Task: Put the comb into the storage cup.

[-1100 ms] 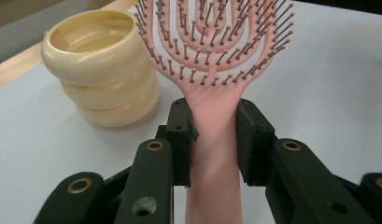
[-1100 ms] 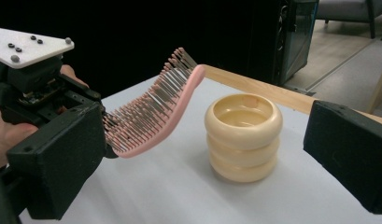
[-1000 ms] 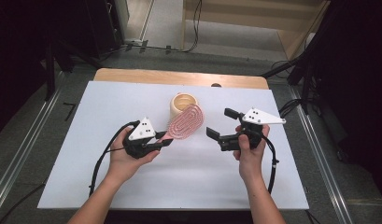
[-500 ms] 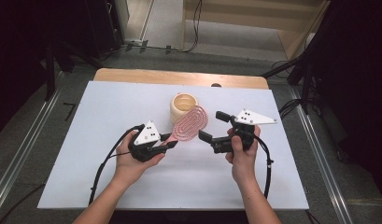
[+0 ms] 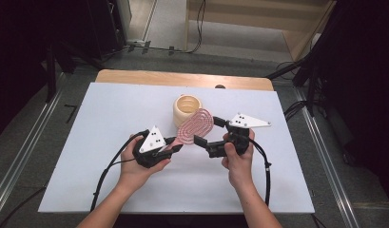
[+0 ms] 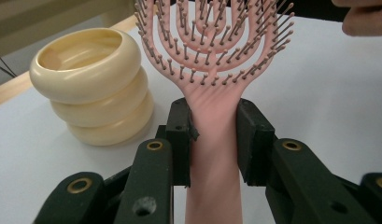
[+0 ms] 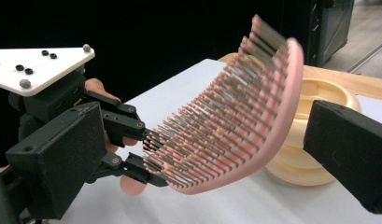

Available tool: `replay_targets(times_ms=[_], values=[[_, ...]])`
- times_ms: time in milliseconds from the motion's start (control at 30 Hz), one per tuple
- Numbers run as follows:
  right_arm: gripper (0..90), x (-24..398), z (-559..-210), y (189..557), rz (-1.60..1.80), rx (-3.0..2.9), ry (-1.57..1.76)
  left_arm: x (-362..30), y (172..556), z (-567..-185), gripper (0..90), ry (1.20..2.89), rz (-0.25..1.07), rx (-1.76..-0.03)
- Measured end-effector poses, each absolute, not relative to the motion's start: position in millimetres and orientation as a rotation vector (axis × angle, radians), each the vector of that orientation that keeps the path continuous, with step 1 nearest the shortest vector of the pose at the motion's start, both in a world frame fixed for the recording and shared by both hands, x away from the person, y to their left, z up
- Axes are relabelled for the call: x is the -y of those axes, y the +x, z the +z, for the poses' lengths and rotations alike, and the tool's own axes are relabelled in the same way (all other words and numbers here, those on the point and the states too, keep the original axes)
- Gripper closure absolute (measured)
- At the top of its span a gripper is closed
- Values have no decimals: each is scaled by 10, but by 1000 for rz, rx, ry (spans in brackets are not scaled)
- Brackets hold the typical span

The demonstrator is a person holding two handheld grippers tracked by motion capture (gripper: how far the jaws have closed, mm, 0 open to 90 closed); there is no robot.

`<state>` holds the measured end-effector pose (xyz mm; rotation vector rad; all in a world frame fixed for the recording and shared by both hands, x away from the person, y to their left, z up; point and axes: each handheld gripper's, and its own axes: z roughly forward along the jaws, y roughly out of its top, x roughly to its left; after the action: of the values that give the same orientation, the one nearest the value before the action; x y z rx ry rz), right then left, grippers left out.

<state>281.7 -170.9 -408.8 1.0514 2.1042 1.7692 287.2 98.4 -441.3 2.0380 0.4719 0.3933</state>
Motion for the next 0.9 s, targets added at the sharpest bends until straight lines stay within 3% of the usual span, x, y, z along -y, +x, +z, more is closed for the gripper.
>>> replay_targets(times_ms=[367, 900], values=[[49, 1602, -4117, 2803, 1801, -2105, 1098, -945, 2793, -4414, 703, 1982, 437, -449], [273, 1508, -4146, 2797, 1804, -2056, 1241, -903, 2737, -4453, 703, 1960, 478, -445]])
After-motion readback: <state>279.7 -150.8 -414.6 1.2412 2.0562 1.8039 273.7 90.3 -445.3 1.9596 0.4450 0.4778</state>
